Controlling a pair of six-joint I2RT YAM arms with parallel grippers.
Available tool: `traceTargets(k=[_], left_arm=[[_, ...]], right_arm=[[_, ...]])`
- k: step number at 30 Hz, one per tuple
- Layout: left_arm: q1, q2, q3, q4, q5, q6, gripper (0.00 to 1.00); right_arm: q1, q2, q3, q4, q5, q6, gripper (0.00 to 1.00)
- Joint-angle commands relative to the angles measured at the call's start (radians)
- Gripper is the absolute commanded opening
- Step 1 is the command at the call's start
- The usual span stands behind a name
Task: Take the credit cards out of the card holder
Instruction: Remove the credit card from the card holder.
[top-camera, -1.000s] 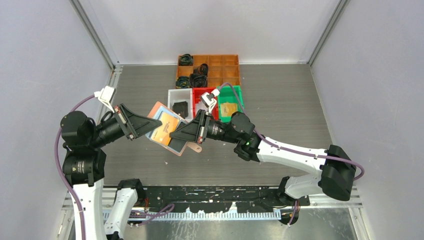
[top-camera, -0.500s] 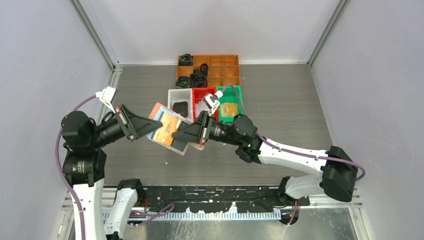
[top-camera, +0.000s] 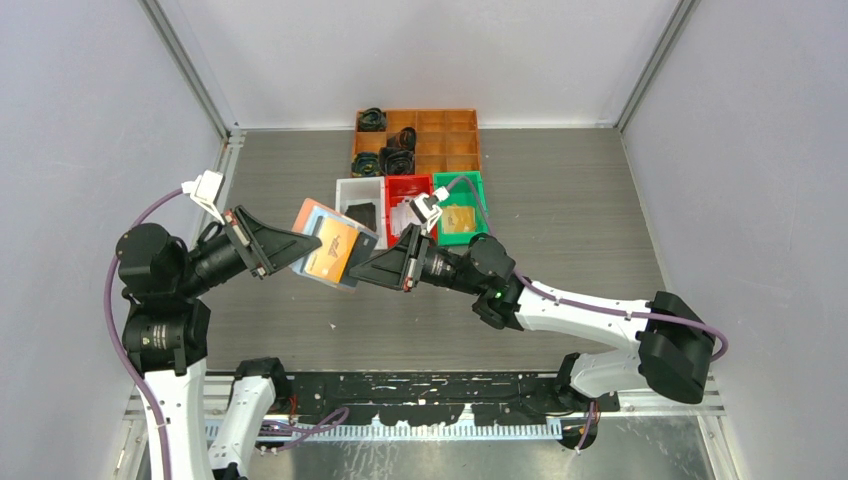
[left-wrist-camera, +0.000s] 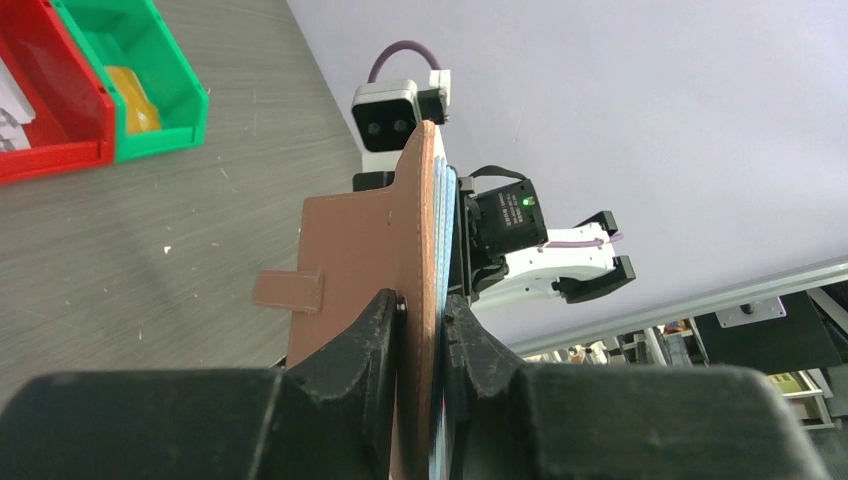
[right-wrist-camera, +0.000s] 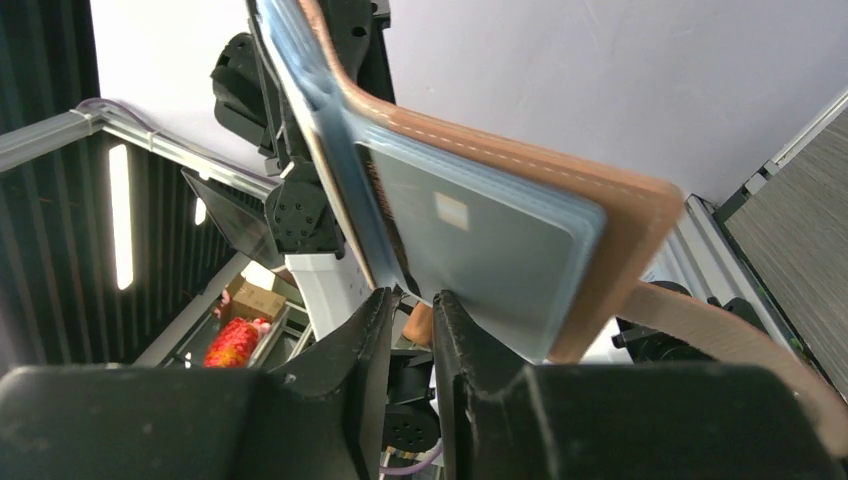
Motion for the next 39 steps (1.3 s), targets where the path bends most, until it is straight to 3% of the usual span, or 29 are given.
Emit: traceTargets(k=[1, 4, 10, 28, 39], left_arm=[[0.001, -0.016, 0.062, 0.090, 0.005, -0.019, 0.00], [0.001, -0.015, 0.068, 0.085, 0.006, -0.019, 0.00], [0.001, -0.016, 0.063, 0.082, 0.003, -0.014, 0.00], [0.000, -0.012, 0.066, 0.036, -0.003, 0.033, 0.00], [0.000, -0.017, 0.058, 0.031, -0.017, 0.037, 0.00]], right_arm=[[-0.007, 0.019, 0.008, 0.084, 0.014, 0.037, 0.28], [-0.009, 0.040, 0.008, 0.154, 0.016, 0.076, 0.29], [-0.008, 0.037, 0.031, 0.191, -0.003, 0.087, 0.39], [-0.034, 0.036, 0.069, 0.211, -0.038, 0.118, 0.37], [-0.035, 0.043, 0.097, 0.127, -0.061, 0.077, 0.41]])
